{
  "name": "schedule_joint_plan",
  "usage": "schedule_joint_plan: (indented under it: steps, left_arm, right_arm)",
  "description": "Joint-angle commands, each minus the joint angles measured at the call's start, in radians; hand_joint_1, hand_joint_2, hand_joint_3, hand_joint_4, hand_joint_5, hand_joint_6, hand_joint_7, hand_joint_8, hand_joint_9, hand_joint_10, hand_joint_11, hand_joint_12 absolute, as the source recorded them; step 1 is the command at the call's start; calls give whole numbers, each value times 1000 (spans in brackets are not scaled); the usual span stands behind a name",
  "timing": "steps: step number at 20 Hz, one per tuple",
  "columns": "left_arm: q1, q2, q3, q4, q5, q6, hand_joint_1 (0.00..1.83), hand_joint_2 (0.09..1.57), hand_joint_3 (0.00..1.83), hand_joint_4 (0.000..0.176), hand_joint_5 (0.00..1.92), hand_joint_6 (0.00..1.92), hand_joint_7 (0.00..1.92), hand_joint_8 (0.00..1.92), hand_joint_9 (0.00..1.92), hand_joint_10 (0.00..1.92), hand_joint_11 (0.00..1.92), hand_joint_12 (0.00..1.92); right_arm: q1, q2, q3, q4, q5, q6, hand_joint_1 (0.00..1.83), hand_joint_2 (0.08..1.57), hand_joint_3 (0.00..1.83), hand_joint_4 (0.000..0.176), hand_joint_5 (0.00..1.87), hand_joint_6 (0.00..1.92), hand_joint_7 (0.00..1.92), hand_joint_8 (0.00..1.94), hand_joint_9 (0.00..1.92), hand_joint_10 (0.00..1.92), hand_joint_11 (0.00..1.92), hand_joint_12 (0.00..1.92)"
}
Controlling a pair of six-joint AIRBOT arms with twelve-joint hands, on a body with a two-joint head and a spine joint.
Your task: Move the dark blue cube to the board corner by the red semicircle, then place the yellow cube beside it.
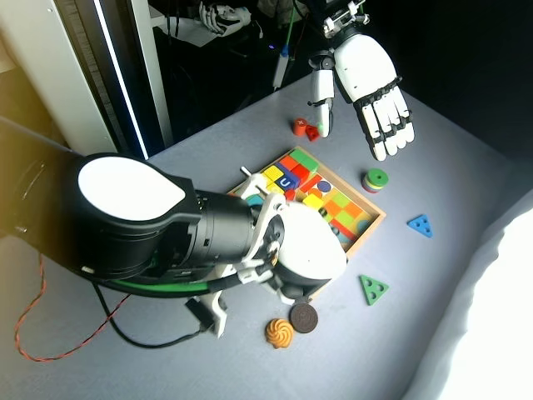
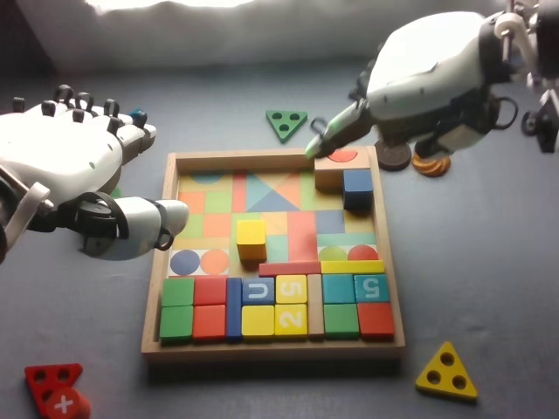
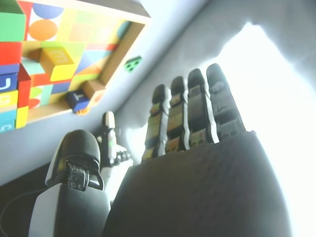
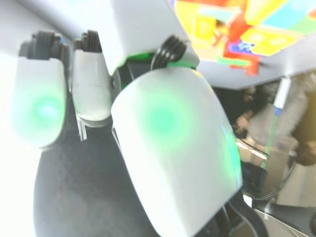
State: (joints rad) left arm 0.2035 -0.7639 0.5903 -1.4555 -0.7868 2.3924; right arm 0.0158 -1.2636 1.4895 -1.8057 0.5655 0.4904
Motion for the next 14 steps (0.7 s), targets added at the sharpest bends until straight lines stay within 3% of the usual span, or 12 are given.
schedule_joint_plan:
  steps: [1, 14]
  left_arm:
    - [-12, 8, 5, 62, -48, 2, 0, 1331, 0, 0, 112, 0, 109, 1, 68, 2, 0, 137]
    - [-14, 9, 10, 57, -48, 2, 0, 1331, 0, 0, 138, 1, 129, 0, 83, 1, 0, 138]
  right_arm:
    - [14, 10, 0, 38, 26, 2, 1831, 1229, 0, 0, 401, 11, 1476, 1941, 1599, 1921, 1666, 1921]
    - [4, -84, -1, -20, 61, 38, 1831, 1221, 0, 0, 429, 2, 1407, 1941, 1539, 1921, 1606, 1921]
